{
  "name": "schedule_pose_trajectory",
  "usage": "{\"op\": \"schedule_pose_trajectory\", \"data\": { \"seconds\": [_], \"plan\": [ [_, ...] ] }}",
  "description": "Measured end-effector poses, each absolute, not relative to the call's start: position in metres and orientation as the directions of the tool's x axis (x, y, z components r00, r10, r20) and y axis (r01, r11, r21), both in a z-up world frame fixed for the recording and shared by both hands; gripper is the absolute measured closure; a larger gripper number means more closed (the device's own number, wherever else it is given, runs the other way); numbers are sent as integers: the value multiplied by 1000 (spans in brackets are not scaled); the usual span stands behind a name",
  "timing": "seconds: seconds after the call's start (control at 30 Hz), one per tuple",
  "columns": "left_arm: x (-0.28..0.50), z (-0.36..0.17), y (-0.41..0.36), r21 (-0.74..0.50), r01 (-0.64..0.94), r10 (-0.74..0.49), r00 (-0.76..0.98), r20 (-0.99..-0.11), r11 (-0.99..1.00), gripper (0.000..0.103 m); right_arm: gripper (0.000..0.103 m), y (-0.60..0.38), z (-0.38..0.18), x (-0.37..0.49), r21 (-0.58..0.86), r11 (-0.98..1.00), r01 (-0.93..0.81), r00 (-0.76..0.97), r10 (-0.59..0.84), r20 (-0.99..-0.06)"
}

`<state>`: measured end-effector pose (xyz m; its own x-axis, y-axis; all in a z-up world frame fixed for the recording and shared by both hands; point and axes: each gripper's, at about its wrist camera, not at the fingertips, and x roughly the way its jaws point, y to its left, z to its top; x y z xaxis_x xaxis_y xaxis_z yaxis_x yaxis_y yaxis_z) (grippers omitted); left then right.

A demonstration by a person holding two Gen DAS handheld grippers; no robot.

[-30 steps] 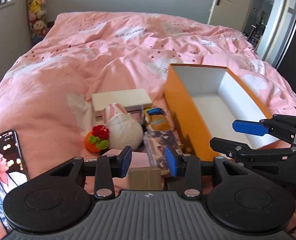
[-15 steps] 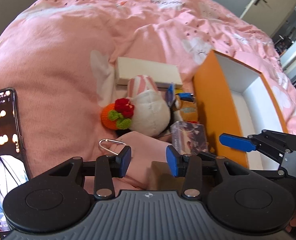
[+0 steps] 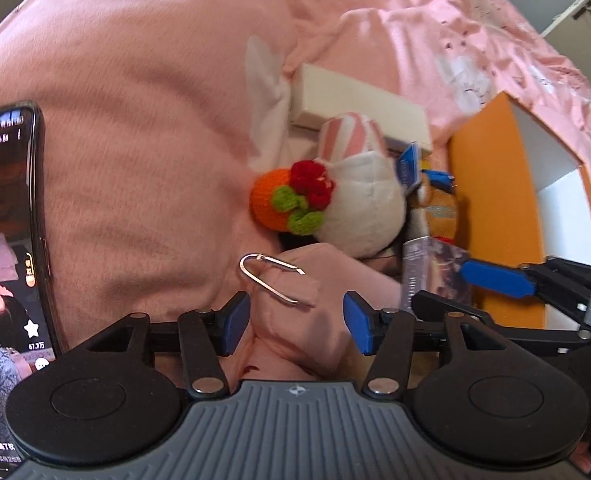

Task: Organize objects
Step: 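Grasp the pink pouch with the left tool while the right tool grasps the photo card box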

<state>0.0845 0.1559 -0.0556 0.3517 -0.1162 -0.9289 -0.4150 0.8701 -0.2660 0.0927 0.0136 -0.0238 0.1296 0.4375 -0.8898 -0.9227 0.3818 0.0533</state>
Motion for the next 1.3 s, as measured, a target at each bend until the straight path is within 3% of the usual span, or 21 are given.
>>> {"op": "schedule_pose_trajectory", "data": {
  "seconds": [0.27,0.43,0.67,1.1,1.27,1.3],
  "plan": [
    [94,-76,149,-223,-411,-96,306,-947,884,29,23,35,-34,97,-32,286,-958,132,337,-932],
    [97,-87,150,-252,-408,-127,309,-942,877,30,21,44,-40,102,-60,217,-974,124,296,-947],
    [83,-73,149,-260,-400,-99,380,-920,879,58,37,36,-34,107,-50,203,-978,113,312,-943],
    [87,-5,126,-248,-275,-41,589,-807,929,67,52,16,1,106,-2,227,-974,106,448,-888],
    [96,7,120,-322,-219,-117,634,-764,921,69,56,16,4,104,22,242,-970,92,449,-889],
    [101,1,121,-366,-219,-160,621,-767,905,69,61,16,3,104,30,245,-969,85,445,-892]
  ]
}}
